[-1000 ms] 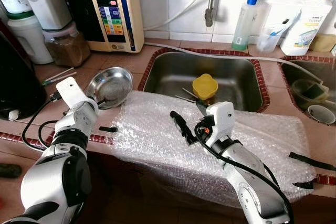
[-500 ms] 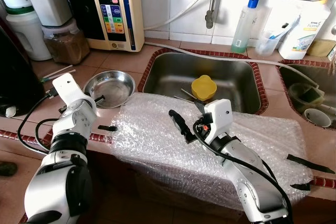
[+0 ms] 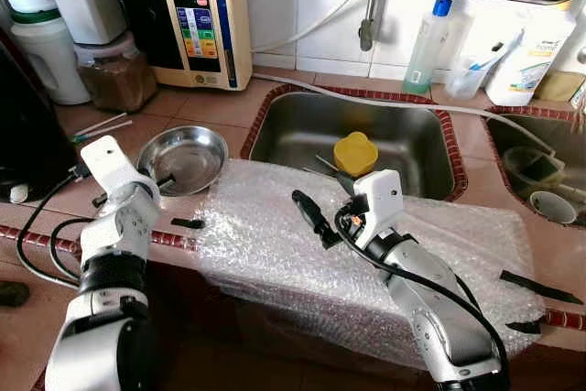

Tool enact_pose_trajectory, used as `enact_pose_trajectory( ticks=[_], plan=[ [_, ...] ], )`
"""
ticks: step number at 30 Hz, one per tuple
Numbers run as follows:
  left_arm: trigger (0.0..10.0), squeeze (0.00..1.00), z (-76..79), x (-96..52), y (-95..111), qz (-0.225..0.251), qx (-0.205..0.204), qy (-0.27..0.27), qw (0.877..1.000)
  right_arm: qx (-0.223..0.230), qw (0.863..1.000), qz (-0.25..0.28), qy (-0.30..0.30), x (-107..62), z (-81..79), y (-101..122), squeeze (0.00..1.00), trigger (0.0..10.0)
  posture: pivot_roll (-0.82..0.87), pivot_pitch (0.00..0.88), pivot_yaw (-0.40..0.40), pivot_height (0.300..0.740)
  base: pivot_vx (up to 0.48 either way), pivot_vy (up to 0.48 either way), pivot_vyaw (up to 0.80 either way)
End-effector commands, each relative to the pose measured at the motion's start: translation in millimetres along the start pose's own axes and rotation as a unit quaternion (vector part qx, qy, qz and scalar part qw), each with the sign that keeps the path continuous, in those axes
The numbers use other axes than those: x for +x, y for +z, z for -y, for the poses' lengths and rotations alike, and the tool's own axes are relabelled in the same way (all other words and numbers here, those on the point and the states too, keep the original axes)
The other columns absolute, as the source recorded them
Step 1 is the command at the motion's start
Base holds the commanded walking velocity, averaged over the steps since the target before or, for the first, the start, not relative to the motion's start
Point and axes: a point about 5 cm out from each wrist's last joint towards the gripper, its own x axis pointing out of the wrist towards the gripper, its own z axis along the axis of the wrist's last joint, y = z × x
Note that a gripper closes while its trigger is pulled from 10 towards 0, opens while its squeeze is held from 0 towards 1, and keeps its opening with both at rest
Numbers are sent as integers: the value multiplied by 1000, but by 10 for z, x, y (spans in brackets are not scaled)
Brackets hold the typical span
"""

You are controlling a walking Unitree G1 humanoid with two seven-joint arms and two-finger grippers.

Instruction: Kitchen organization

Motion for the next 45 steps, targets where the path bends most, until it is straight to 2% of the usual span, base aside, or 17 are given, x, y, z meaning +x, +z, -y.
enact_pose_trajectory(
  ticks=[1,10,14,22,27,28,36,42,43,44,45],
  plan=[
    [10000,1000,-13,-15,-157,-30,3,3,1000,-3,1000,2,2,18,5,17,0,10000,20,0,13,740,0,0,0],
    [10000,1000,89,-60,-89,-30,-14,-12,999,-3,1000,2,5,26,-6,12,0,10000,21,0,13,740,0,0,0],
    [10000,1000,153,-84,74,-7,-10,-23,1000,-3,1000,2,3,21,-9,8,0,10000,19,0,21,740,0,0,0],
    [10000,1000,186,-130,226,2,-11,-21,1000,0,1000,4,5,32,-23,12,0,10000,30,0,24,740,0,0,0],
    [10000,1000,202,-114,236,-11,-15,-21,1000,1,1000,2,8,29,-42,-6,0,10000,34,0,27,740,0,0,0],
    [10000,0,218,-86,236,-27,-27,-22,999,2,1000,2,12,31,-61,-12,0,10000,36,0,32,740,0,0,0],
    [10000,0,346,-30,230,-60,-32,-35,997,2,1000,6,11,55,-54,0,0,10000,37,0,46,740,0,0,0],
    [10000,0,317,3,140,-74,-19,-30,997,5,1000,6,7,32,-62,-13,0,10000,31,0,56,740,0,0,0],
    [9216,0,294,20,100,-80,-16,-25,996,6,1000,5,7,25,-71,-20,0,10000,28,0,60,740,0,0,0],
    [3216,0,284,26,71,-84,-14,-24,996,7,1000,5,6,22,-73,-22,0,10000,28,0,61,740,0,0,0],
    [2235,0,275,31,45,-87,-14,-24,996,7,1000,5,6,20,-74,-25,0,10000,28,0,61,740,0,0,0]
  ],
)
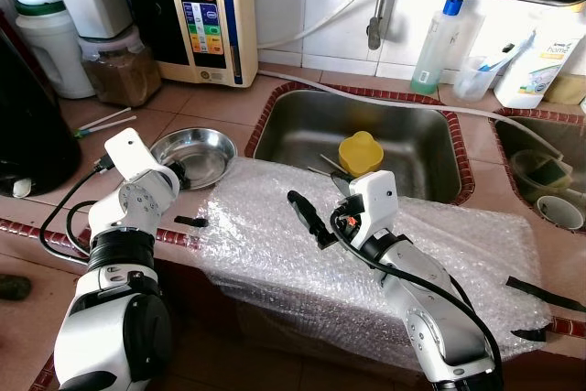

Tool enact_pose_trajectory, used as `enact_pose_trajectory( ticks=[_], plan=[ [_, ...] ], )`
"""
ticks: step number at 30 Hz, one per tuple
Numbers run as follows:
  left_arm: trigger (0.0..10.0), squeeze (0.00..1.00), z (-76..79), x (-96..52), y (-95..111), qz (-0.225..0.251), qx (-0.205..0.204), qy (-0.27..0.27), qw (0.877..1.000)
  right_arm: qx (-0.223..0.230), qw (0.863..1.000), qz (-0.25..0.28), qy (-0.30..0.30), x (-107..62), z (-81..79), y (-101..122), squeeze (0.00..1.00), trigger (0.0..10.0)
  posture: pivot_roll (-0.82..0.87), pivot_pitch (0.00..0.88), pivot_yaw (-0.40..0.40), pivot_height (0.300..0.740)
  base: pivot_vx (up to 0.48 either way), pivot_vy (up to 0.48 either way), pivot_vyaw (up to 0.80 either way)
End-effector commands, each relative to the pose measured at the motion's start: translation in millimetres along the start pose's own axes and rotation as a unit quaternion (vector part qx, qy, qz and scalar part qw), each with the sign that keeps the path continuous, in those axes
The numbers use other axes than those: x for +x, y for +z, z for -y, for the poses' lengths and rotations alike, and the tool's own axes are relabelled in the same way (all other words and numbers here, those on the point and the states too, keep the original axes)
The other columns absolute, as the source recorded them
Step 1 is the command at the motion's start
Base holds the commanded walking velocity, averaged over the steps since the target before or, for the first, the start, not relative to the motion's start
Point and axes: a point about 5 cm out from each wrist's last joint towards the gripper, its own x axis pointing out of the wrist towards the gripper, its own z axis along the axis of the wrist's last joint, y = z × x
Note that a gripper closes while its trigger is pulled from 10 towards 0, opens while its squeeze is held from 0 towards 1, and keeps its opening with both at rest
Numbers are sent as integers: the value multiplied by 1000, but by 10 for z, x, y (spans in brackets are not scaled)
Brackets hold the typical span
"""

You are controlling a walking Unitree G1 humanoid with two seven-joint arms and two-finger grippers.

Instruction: Kitchen organization

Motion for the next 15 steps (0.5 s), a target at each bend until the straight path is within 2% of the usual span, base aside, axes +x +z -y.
enact_pose_trajectory(
  ticks=[1,2,3,9,15],
  plan=[
    [1216,0,-59,32,-78,-20,7,12,1000,-3,1000,2,1,-11,-20,-1,0,10000,26,0,63,740,0,0,0],
    [1216,0,-64,36,-91,-23,7,13,1000,-3,1000,2,1,-14,-21,-1,0,10000,26,0,63,740,0,0,0],
    [0,0,-82,43,-136,-26,8,15,1000,-3,1000,2,-1,-18,-13,-1,0,10000,25,0,62,740,0,0,0],
    [0,0,-158,63,-169,-23,9,24,999,-4,1000,1,-4,-22,9,2,0,10000,26,0,52,740,0,0,0],
    [0,0,-241,70,-134,1,6,31,1000,-4,1000,7,1,-8,9,22,0,10000,31,0,40,740,0,0,0]
  ],
)
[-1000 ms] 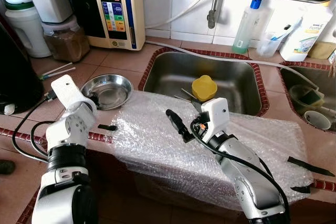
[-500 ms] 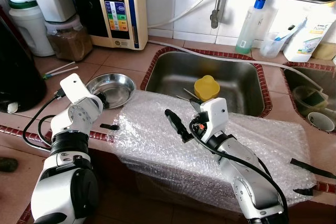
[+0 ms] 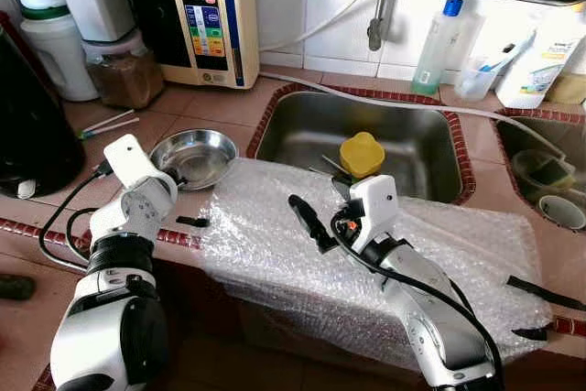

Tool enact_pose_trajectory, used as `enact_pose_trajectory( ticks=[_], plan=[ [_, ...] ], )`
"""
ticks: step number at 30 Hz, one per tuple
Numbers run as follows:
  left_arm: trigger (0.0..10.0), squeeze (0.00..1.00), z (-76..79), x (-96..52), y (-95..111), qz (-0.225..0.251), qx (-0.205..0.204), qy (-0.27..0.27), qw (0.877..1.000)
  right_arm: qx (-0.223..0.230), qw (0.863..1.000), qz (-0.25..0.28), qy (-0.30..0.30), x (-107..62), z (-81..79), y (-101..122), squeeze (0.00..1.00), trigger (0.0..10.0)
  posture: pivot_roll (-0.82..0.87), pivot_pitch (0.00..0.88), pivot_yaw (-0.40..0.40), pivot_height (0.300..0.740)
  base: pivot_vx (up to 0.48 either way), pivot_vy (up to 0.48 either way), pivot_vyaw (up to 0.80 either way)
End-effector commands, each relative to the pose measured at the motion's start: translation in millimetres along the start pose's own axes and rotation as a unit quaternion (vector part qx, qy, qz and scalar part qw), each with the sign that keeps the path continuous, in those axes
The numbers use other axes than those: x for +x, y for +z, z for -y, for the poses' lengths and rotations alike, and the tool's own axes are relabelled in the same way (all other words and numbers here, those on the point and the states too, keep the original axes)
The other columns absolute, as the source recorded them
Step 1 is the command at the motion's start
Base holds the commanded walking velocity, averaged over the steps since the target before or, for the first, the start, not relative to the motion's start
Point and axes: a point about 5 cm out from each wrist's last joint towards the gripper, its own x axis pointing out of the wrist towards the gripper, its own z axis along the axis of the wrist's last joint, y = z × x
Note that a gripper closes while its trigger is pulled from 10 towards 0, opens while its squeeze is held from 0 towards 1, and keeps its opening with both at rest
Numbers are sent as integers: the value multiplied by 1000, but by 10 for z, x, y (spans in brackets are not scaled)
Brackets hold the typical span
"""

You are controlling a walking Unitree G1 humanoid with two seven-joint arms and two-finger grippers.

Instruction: Kitchen organization

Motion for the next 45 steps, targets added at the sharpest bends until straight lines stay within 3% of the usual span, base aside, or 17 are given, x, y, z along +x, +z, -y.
enact_pose_trajectory(
  ticks=[1,12,15,16,23,29,34,40,45],
  plan=[
    [0,0,-136,35,-90,-10,8,21,1000,-4,1000,16,5,21,-4,67,0,10000,31,0,40,740,0,0,0],
    [0,0,-113,31,-106,22,-2,3,1000,-3,999,38,9,34,24,162,0,10000,27,0,32,740,0,0,0],
    [0,0,-101,3,16,82,12,-4,997,-5,999,40,7,37,44,179,0,10000,25,0,30,740,0,0,0],
    [0,0,-93,-8,41,95,-3,-8,995,-6,999,43,7,43,52,192,0,10000,25,0,29,740,0,0,0],
    [0,0,-25,-83,138,161,-24,-37,986,-11,998,56,-1,68,114,269,0,10000,29,0,20,740,0,0,0],
    [0,0,133,-214,252,231,-33,-104,967,-11,997,70,-20,89,180,333,0,10000,35,0,17,740,0,0,0],
    [0,0,213,-274,335,261,-38,-136,955,-9,997,78,-25,120,199,368,0,10000,45,0,13,740,0,0,0],
    [0,0,312,-434,569,342,-25,-169,924,-10,994,102,-34,228,241,480,0,10000,54,0,9,740,0,0,0],
    [0,0,494,-537,616,355,-24,-219,909,19,990,134,-33,334,248,647,0,10000,62,0,4,740,0,0,0]
  ],
)
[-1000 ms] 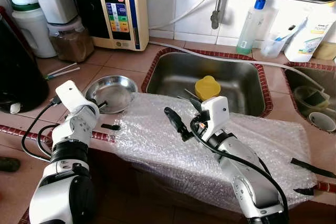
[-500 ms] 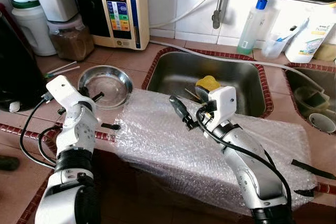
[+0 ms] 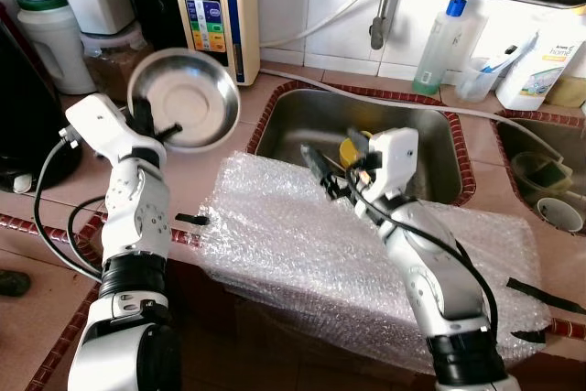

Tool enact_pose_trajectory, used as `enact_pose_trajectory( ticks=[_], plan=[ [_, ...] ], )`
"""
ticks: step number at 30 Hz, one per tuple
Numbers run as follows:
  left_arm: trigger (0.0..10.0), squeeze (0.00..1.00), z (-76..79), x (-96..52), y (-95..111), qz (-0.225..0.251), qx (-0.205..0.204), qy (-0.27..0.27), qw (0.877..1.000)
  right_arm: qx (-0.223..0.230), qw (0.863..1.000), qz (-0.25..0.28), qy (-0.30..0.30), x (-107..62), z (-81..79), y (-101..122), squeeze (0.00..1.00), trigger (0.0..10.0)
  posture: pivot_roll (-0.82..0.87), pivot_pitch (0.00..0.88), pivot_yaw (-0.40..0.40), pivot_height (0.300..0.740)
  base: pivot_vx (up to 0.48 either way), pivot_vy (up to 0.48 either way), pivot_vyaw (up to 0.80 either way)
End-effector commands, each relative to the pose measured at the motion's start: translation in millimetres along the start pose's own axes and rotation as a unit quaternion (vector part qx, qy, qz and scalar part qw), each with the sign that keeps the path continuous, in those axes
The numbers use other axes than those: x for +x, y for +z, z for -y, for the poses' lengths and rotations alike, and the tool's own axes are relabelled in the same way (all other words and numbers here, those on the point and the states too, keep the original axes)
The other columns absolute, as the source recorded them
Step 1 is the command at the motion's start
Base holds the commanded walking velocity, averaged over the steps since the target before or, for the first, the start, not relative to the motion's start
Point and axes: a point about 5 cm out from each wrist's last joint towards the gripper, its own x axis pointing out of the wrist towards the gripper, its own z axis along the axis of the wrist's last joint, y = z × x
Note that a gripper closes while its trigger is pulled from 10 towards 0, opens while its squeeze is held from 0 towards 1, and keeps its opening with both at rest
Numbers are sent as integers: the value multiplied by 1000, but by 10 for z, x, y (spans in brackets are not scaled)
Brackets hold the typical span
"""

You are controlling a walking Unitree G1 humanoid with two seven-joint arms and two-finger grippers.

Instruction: Kitchen organization

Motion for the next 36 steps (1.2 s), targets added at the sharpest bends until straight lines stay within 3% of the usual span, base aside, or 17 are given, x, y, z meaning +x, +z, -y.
enact_pose_trajectory(
  ticks=[1,4,13,28,29,30,31,36],
  plan=[
    [0,0,177,16,54,14,-2,-38,999,21,1000,13,-8,43,21,55,0,10000,62,0,5,740,0,0,0],
    [0,0,329,-40,-47,2,-8,-73,997,62,998,28,-1,96,-30,115,0,10000,59,0,5,740,0,0,0],
    [0,0,710,-193,-216,-17,-29,-160,987,91,996,17,-17,106,-18,50,0,10000,42,0,11,740,0,0,0],
    [0,0,893,-342,-216,-15,-51,-220,974,79,993,12,-82,294,162,26,0,10000,64,0,-8,740,0,0,0],
    [0,0,917,-361,-215,-15,-49,-230,972,83,992,17,-90,324,200,49,0,8824,65,0,-10,740,0,0,0],
    [0,0,931,-384,-218,-14,-46,-238,970,89,991,21,-94,345,227,64,0,8824,65,0,-11,740,0,0,0],
    [0,0,935,-397,-222,-14,-46,-241,969,91,990,25,-102,355,254,76,0,0,67,0,-12,740,0,0,0],
    [0,0,926,-418,-224,-14,-45,-237,970,115,983,38,-137,402,398,124,0,0,79,0,-21,740,0,0,0]
  ],
)
